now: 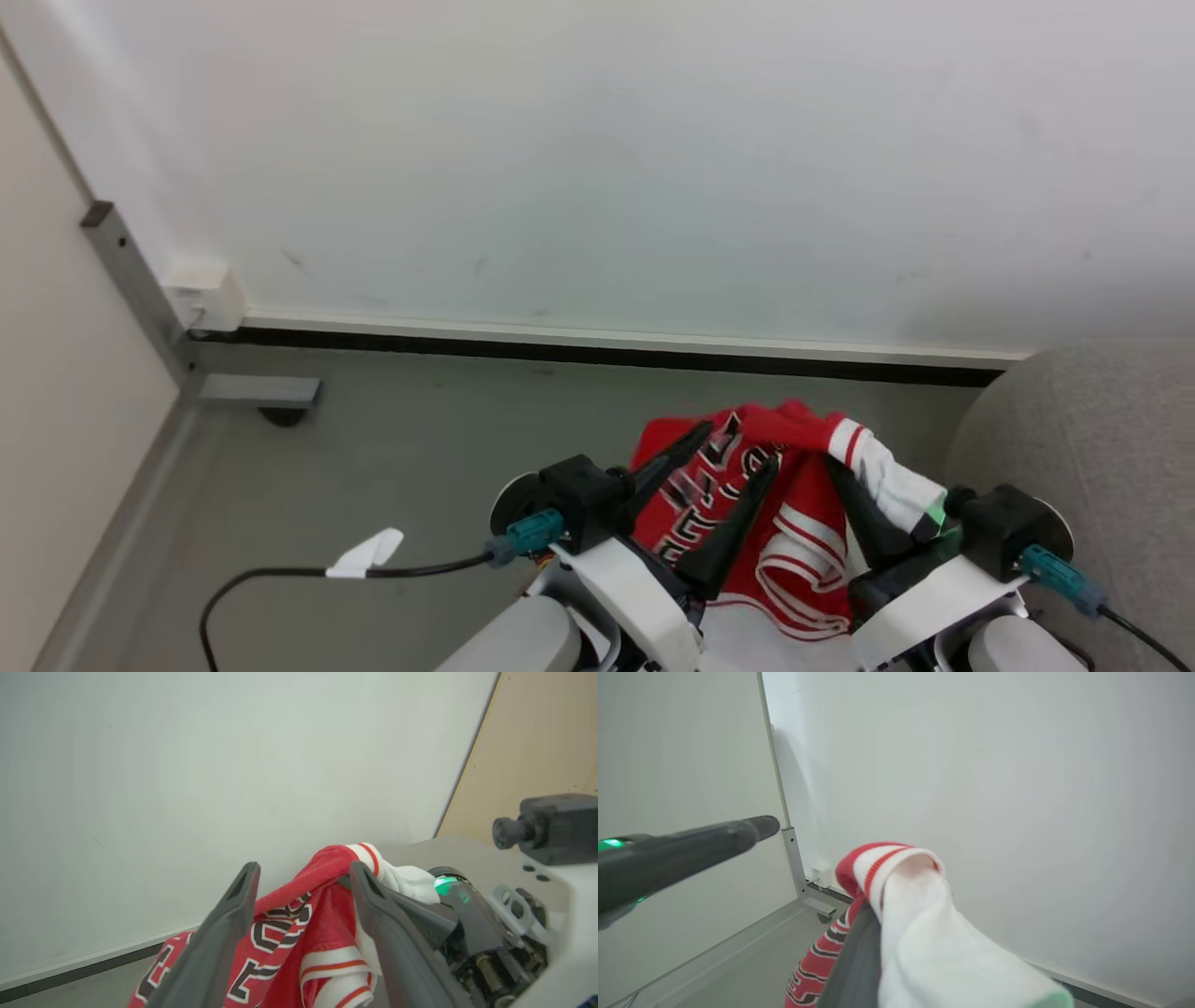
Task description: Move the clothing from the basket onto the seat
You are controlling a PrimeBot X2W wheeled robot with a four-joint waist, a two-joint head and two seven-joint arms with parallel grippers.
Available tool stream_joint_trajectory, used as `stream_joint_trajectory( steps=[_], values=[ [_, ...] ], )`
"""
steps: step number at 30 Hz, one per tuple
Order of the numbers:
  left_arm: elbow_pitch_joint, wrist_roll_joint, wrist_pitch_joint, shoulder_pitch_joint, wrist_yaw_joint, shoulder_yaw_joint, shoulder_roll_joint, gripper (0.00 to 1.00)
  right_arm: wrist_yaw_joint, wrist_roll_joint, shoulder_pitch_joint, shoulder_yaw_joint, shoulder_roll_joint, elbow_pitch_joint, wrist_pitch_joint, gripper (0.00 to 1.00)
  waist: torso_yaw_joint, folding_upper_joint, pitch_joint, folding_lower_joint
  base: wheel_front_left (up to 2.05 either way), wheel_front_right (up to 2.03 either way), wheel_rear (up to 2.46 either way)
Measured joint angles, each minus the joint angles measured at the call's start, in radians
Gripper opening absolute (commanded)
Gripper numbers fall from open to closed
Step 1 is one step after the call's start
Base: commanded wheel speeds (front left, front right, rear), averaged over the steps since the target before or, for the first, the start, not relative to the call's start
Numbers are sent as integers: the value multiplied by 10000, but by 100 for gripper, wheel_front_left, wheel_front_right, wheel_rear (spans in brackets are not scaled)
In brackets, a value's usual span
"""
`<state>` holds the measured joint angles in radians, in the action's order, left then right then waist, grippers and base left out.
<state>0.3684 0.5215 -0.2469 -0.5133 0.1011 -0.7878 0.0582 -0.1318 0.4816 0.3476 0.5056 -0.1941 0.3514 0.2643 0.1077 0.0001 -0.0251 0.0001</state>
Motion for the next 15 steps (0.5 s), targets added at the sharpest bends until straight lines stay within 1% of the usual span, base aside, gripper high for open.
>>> stream_joint_trajectory(
  steps=[6, 15],
  values=[
    [-257, -219, -102, 125, 6, -12, 182, 100, 0, -182, -64, -552, -205, -297, 2, 0, -1166, 0, 141, 0, 0, 0, 0],
    [-909, -688, -161, 245, 148, -42, 226, 100, 0, -497, -255, -1453, -614, -966, -2, 0, -3284, 0, 327, 0, 0, 0, 0]
  ],
)
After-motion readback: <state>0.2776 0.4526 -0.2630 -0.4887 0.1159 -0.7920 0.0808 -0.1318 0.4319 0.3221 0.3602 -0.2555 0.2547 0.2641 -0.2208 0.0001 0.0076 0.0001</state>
